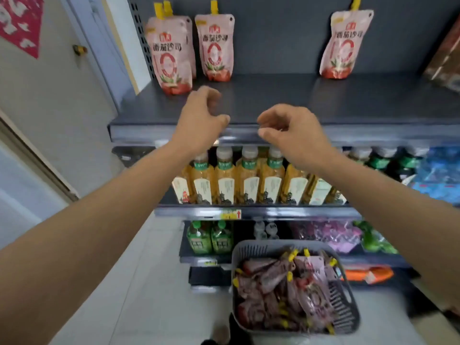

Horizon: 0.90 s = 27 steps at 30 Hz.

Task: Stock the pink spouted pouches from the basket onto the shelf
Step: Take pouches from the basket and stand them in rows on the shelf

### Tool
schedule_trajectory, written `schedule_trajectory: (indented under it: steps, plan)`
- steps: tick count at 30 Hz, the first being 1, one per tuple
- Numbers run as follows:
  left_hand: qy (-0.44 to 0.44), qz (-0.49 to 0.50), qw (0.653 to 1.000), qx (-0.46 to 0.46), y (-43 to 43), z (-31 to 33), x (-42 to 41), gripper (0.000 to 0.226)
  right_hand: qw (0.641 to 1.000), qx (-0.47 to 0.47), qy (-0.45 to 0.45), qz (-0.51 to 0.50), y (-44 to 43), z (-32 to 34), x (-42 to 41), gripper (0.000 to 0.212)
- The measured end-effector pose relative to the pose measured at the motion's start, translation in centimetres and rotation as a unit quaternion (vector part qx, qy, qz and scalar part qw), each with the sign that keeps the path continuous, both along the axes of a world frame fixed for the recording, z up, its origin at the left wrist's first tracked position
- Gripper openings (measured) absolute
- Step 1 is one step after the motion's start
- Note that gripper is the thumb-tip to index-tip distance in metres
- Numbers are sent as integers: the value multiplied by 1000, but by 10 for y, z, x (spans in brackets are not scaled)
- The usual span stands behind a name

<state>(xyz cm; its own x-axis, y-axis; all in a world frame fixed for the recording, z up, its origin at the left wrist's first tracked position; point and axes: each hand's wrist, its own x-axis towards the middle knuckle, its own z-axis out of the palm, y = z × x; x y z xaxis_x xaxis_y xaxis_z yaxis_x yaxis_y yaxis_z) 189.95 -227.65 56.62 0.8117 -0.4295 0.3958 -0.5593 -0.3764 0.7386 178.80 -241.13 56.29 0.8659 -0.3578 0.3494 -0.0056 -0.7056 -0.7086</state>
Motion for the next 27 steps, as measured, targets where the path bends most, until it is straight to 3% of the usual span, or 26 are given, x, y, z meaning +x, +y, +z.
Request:
schedule_trajectory:
  steps: [5,9,12,20,23,27]
  plan:
    - [104,-106,979,143,-36,-86,-73,40,985,24,168,-10,-20,-85,-65,19]
    - [242,-179,918,259,-45,-155,-100,32,949,42,312,-28,-44,-154,-102,22]
    - [306,-206,882,294,-54,-203,-108,16,923,60,377,-55,-59,-197,-119,23]
    - [288,-225,828,425,-80,-325,-112,31,887,61,453,-59,-82,-295,-125,21]
    - [284,-216,827,434,-86,-355,-113,10,869,35,487,-74,-88,-336,-130,25]
    - [281,-205,823,450,-91,-394,-115,33,845,23,528,-82,-98,-385,-135,38]
